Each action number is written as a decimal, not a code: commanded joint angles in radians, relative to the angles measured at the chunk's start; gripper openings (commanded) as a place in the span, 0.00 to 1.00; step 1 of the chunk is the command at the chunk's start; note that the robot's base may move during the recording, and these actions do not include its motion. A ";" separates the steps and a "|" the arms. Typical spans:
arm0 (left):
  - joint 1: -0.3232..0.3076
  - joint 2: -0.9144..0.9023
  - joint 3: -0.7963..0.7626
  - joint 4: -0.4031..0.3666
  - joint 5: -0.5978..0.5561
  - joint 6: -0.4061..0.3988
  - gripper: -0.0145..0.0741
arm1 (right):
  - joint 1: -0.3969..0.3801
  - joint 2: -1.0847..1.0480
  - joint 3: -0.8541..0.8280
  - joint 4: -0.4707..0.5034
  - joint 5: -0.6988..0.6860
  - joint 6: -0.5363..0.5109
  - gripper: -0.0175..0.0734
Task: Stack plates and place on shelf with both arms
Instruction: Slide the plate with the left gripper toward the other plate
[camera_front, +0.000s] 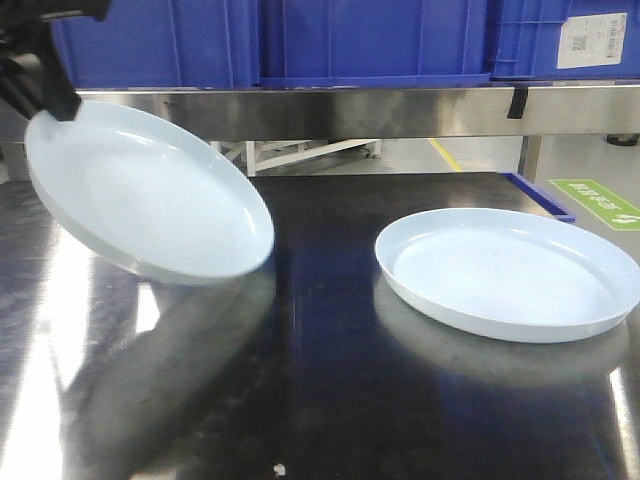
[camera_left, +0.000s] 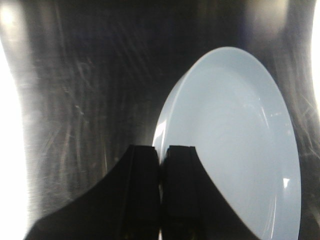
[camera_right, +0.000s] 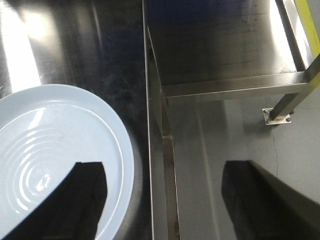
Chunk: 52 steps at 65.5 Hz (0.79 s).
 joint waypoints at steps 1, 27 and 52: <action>-0.034 -0.001 -0.034 -0.011 -0.060 -0.008 0.26 | -0.003 -0.013 -0.037 -0.001 -0.070 -0.007 0.84; -0.097 0.118 -0.034 0.000 -0.076 -0.008 0.26 | -0.003 -0.013 -0.037 -0.001 -0.059 -0.007 0.84; -0.097 0.126 -0.034 0.037 -0.076 -0.008 0.35 | -0.003 -0.013 -0.037 -0.001 -0.055 -0.007 0.84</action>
